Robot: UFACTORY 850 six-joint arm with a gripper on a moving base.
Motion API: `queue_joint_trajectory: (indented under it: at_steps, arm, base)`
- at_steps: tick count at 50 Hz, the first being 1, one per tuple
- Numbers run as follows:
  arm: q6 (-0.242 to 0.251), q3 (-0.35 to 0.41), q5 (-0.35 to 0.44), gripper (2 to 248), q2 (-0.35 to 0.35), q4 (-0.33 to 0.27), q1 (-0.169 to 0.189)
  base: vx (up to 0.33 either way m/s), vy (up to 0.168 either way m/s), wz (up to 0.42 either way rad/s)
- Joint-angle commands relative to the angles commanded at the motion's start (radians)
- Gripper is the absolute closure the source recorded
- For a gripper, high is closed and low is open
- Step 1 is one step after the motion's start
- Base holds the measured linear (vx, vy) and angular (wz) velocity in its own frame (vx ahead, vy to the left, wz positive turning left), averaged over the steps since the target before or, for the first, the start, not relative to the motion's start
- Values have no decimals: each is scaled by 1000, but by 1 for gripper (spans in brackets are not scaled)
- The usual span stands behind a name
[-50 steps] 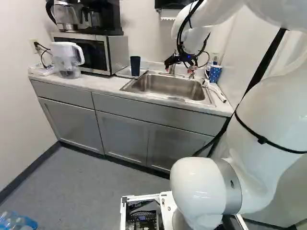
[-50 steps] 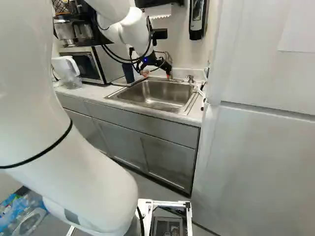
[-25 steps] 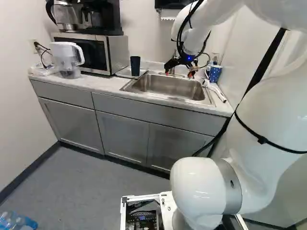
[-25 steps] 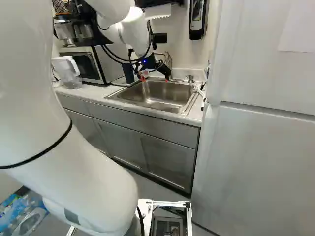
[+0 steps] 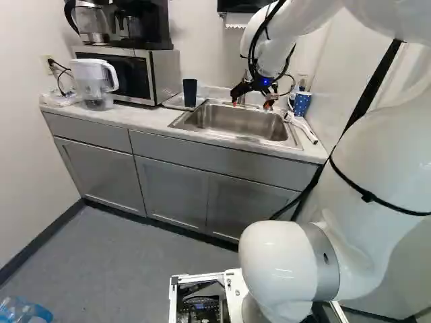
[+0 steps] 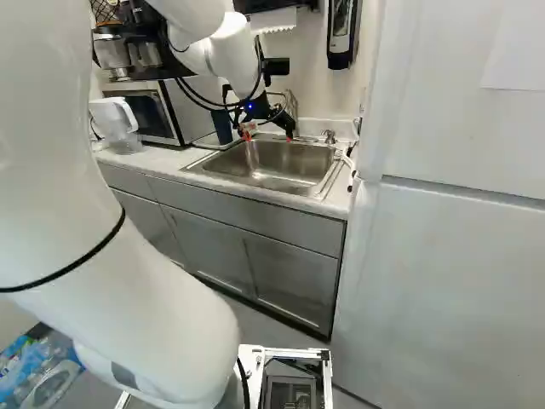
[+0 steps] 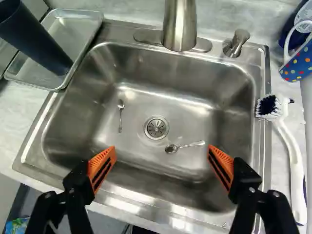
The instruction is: Rinse the cup and place it in the tray
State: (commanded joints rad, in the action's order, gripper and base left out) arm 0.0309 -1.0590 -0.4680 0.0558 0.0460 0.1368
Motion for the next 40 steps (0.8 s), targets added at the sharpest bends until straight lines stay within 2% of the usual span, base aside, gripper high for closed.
queue_joint_trajectory:
  at_steps: [17,32,40]
  arm:
    - [0,0,0,3,0,0,0]
    - [0,0,0,3,0,0,0]
    - [0,0,0,3,0,0,0]
  base:
    - [0,0,-3]
    - [-27,-33,-100]
    - [1,52,37]
